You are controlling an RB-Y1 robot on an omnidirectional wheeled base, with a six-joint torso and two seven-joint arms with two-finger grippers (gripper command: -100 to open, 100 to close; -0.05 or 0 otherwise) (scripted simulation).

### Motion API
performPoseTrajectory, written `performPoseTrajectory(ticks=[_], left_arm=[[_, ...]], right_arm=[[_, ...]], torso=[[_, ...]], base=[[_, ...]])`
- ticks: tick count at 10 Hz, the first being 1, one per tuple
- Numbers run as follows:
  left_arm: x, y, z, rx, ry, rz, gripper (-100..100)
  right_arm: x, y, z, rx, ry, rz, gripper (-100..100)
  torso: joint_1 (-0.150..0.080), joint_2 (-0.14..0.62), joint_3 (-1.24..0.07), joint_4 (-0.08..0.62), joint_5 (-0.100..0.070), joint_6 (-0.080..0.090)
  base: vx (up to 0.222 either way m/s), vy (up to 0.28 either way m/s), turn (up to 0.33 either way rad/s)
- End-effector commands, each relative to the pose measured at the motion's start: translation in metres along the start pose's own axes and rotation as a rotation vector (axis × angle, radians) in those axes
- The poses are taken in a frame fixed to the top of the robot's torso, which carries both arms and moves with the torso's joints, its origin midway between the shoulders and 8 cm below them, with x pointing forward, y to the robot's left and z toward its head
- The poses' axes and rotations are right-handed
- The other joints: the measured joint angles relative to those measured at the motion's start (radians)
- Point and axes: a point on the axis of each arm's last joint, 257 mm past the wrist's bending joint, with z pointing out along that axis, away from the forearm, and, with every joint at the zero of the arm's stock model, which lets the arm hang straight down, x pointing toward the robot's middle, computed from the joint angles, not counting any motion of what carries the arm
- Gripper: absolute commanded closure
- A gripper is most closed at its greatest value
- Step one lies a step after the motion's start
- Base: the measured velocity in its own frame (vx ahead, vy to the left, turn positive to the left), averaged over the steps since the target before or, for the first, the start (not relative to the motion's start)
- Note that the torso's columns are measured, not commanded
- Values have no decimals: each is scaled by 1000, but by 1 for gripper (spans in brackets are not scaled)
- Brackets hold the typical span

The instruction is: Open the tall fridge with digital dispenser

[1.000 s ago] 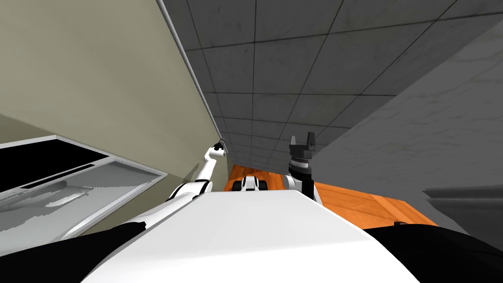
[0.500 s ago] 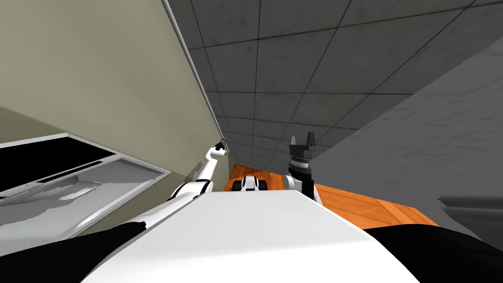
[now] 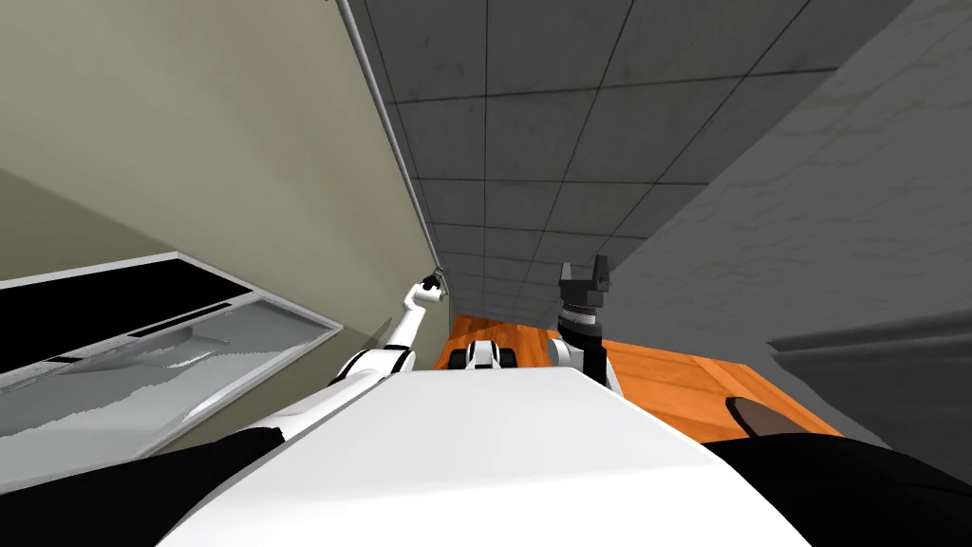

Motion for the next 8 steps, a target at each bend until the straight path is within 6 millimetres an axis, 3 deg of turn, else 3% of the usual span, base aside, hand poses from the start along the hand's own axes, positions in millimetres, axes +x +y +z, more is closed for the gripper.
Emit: performPoseTrajectory(ticks=[1, 5, 6, 7, 8], left_arm=[[31, -29, -2, 45, 46, 6, 100], [74, -69, -8, 107, 115, 25, 100], [68, -55, -5, 79, 106, 31, 100], [98, -71, -12, 107, 151, 43, 100], [110, -80, -15, 123, 169, 48, 100]], right_arm=[[0, 0, 0, 0, 0, 0, 0], [0, 0, 0, 0, 0, 0, 0], [0, 0, 0, 0, 0, 0, 0], [0, 0, 0, 0, 0, 0, 0], [0, 0, 0, 0, 0, 0, 0]], torso=[[-1, -1, -1, 1, 0, 2], [0, -1, 0, 2, -1, 3], [-2, -1, -1, 3, -1, 3], [0, -6, -4, 3, -2, -3], [1, -1, -1, 0, 1, 4]], base=[[-233, 1, -139], [-240, -4, -144], [-113, -13, -67], [-200, 44, -177], [-262, 102, -218]])
